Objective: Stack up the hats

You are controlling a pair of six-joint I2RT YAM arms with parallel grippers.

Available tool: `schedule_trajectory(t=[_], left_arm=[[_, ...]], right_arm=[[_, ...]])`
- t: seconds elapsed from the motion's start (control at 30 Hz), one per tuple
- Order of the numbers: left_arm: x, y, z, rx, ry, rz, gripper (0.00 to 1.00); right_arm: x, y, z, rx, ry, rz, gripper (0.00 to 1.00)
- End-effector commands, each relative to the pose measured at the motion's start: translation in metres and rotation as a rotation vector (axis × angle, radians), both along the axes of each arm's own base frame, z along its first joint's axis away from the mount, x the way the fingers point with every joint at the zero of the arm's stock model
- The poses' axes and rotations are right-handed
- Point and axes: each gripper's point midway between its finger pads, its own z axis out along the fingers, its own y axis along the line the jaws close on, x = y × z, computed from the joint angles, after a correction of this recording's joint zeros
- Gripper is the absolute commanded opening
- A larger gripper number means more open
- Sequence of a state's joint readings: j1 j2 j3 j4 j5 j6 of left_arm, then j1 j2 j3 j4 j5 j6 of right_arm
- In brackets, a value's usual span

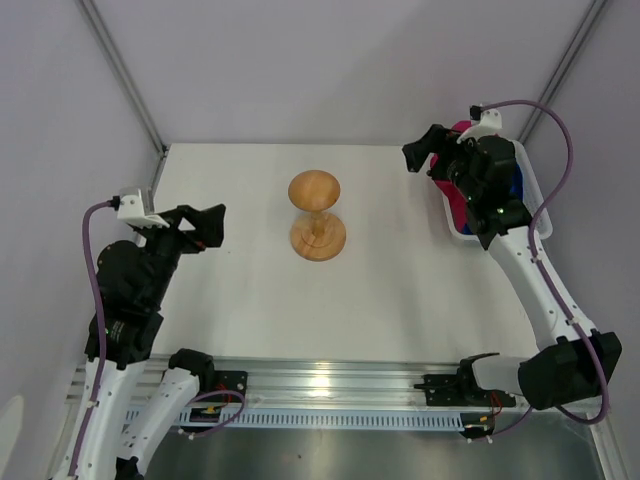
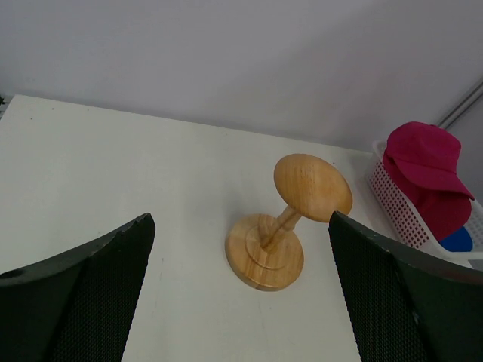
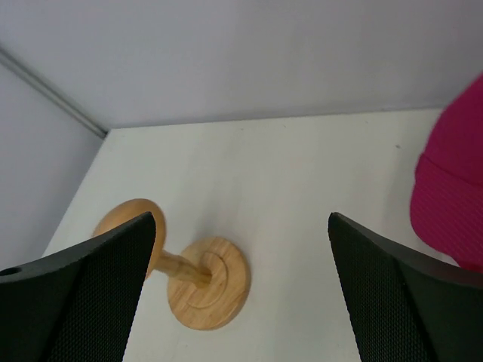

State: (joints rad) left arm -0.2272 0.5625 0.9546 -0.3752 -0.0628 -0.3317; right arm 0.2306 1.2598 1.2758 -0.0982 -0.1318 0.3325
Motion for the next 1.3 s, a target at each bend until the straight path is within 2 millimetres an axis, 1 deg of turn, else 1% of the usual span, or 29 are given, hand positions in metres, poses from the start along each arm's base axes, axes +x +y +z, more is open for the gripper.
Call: schedule_trajectory(t=[0.0, 0.1, 0.17, 0.2, 0.23, 0.27, 0.3, 0.33, 0.37, 0.4, 0.43, 0.47, 0.5, 0.53, 0.57, 0.63, 0.7, 0.77, 0.83, 0.87, 0.9, 0.93, 1.07, 1.1, 1.13, 1.17, 1.2, 1.23, 1.27], left_arm=[[-0.002, -0.008, 0.006, 0.018, -0.016, -0.051, 1.0], [-0.002, -0.01, 0.004, 0.015, -0.015, -0.059, 0.99], [-0.003, -0.015, 0.004, 0.016, -0.014, -0.087, 0.99], [-0.003, -0.016, 0.003, 0.015, -0.011, -0.093, 0.99], [-0.003, -0.016, 0.002, 0.019, -0.01, -0.097, 1.0], [-0.004, -0.017, 0.003, 0.021, -0.014, -0.1, 1.0], [-0.004, -0.017, 0.003, 0.023, -0.013, -0.102, 0.99], [-0.004, -0.017, 0.003, 0.025, -0.012, -0.102, 0.99], [-0.003, -0.017, 0.001, 0.026, -0.006, -0.104, 0.99], [-0.004, -0.018, 0.002, 0.026, -0.007, -0.107, 0.99], [-0.004, -0.018, 0.002, 0.026, -0.007, -0.11, 0.99], [-0.004, -0.019, 0.002, 0.026, -0.006, -0.114, 0.99], [-0.003, -0.02, 0.002, 0.024, -0.007, -0.119, 0.99], [-0.004, -0.022, 0.001, 0.023, -0.005, -0.127, 1.0], [-0.003, -0.022, 0.001, 0.024, -0.002, -0.131, 1.0], [-0.002, -0.024, -0.002, 0.024, 0.008, -0.139, 0.99], [0.0, -0.025, -0.002, 0.028, 0.014, -0.141, 0.99], [-0.001, -0.025, -0.003, 0.032, 0.016, -0.145, 0.99], [-0.002, -0.025, -0.001, 0.032, 0.01, -0.145, 0.99], [-0.002, -0.025, -0.002, 0.034, 0.009, -0.145, 0.99], [-0.002, -0.024, -0.002, 0.035, 0.006, -0.144, 0.99], [-0.003, -0.025, -0.002, 0.036, 0.004, -0.147, 1.0], [-0.002, -0.027, -0.002, 0.038, 0.006, -0.157, 1.0], [-0.002, -0.028, -0.003, 0.037, 0.01, -0.165, 1.0], [-0.002, -0.029, -0.002, 0.037, 0.008, -0.167, 0.99], [-0.001, -0.029, -0.004, 0.038, 0.016, -0.168, 1.0], [-0.001, -0.029, -0.004, 0.036, 0.016, -0.17, 0.99], [-0.001, -0.029, -0.004, 0.037, 0.018, -0.17, 0.99], [-0.001, -0.029, -0.004, 0.038, 0.017, -0.17, 1.0]], right_arm=[[0.02, -0.031, -0.038, 0.0, 0.139, -0.205, 0.99], [0.034, -0.051, -0.058, 0.02, 0.206, -0.28, 0.99], [0.04, -0.068, -0.061, 0.091, 0.233, -0.336, 1.0], [0.043, -0.09, -0.061, 0.128, 0.238, -0.384, 0.99], [0.042, -0.093, -0.069, 0.177, 0.259, -0.372, 0.99], [0.041, -0.104, -0.068, 0.2, 0.253, -0.401, 0.99], [0.041, -0.128, -0.069, 0.224, 0.242, -0.456, 0.98], [0.037, -0.136, -0.081, 0.231, 0.266, -0.48, 0.98], [0.033, -0.145, -0.084, 0.24, 0.269, -0.51, 0.97], [0.026, -0.164, -0.083, 0.236, 0.258, -0.58, 0.97], [0.021, -0.172, -0.085, 0.23, 0.259, -0.616, 0.97], [0.014, -0.179, -0.096, 0.213, 0.275, -0.648, 0.97], [0.005, -0.189, -0.091, 0.21, 0.251, -0.696, 0.97], [0.0, -0.195, -0.092, 0.211, 0.244, -0.72, 0.97], [-0.006, -0.199, -0.102, 0.211, 0.258, -0.735, 0.97], [-0.012, -0.205, -0.099, 0.252, 0.227, -0.758, 0.95], [-0.012, -0.202, -0.104, 0.304, 0.214, -0.751, 0.94], [-0.011, -0.199, -0.102, 0.342, 0.196, -0.737, 0.93], [-0.007, -0.186, -0.099, 0.378, 0.179, -0.663, 0.93], [-0.002, -0.183, -0.09, 0.389, 0.139, -0.634, 0.93], [-0.002, -0.18, -0.089, 0.389, 0.141, -0.618, 0.93], [-0.001, -0.18, -0.086, 0.385, 0.136, -0.623, 0.93], [-0.001, -0.178, -0.087, 0.42, 0.143, -0.628, 0.93], [0.001, -0.174, -0.084, 0.444, 0.134, -0.607, 0.9], [0.001, -0.17, -0.09, 0.47, 0.145, -0.598, 0.89], [0.003, -0.164, -0.086, 0.537, 0.132, -0.583, 0.89], [0.004, -0.158, -0.088, 0.566, 0.138, -0.572, 0.89], [0.005, -0.145, -0.089, 0.588, 0.142, -0.545, 0.89], [0.005, -0.137, -0.091, 0.623, 0.148, -0.538, 0.89]])
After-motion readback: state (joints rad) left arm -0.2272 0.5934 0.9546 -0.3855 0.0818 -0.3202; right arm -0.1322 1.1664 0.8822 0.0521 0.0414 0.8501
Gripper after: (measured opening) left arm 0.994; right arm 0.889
